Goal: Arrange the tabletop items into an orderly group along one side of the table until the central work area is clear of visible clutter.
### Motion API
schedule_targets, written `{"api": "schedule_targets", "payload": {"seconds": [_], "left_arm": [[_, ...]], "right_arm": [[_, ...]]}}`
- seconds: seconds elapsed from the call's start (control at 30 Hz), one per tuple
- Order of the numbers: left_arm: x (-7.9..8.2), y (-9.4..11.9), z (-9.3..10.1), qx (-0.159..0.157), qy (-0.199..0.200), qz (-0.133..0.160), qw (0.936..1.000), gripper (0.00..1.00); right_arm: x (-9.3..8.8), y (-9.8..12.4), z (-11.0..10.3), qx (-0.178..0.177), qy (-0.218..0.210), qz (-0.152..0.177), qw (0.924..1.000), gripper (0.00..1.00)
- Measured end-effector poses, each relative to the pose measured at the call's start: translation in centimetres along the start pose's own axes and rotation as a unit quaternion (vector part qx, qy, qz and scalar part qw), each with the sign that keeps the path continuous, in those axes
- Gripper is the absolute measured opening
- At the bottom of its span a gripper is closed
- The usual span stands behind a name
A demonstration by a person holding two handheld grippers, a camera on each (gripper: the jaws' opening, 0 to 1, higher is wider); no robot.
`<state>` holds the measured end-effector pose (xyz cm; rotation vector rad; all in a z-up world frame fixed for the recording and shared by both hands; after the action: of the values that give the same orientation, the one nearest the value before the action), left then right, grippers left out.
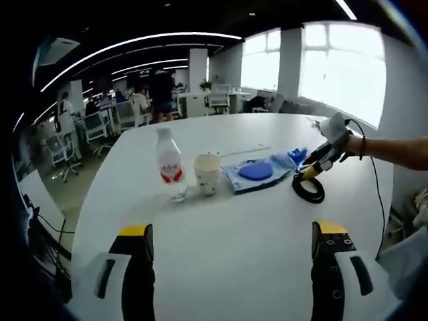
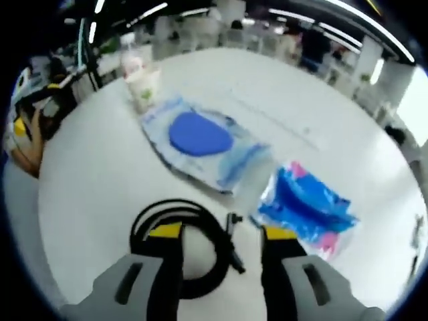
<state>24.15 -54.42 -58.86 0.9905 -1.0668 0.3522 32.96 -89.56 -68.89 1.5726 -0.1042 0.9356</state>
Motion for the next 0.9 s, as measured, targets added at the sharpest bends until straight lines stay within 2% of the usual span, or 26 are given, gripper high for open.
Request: {"api": "schedule_targets", "payload": {"seconds": [0.27,0.47,0.57,0.7,0.9], "left_arm": [[0.1,0.1,0.1,-0.008,0.009,0.006,0.9999,1.00],[0.2,0.2,0.2,-0.010,0.016,0.011,0.9998,1.00],[0.2,0.3,0.3,-0.016,0.013,0.010,0.9997,1.00],[0.3,0.4,0.5,-0.017,0.012,0.011,0.9997,1.00],[0.2,0.6,0.8,-0.021,0.011,0.008,0.9997,1.00]], "right_arm": [[0.7,1.7,-1.1,0.010,-0.053,0.036,0.9979,0.67],[1.5,3.3,-2.3,0.019,-0.087,0.070,0.9935,0.79],[1.8,4.2,-2.8,0.019,-0.091,0.080,0.9924,0.86],[2.2,5.6,-3.6,0.035,-0.115,0.098,0.9879,0.87],[2.6,7.4,-4.4,0.034,-0.113,0.113,0.9865,0.91]]}}
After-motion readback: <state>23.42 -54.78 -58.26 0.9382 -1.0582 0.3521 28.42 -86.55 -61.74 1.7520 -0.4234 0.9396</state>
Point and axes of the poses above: the point that each gripper's makers call its tool centre point, and the gripper's own axes: y roughly backward along the fingers, z roughly to its right, x roughly out of its top, the point moved 3 cm from there along y, roughly backward along the fingers, and after that the axes turned 5 degrees about -x, right-handed, at the moved point
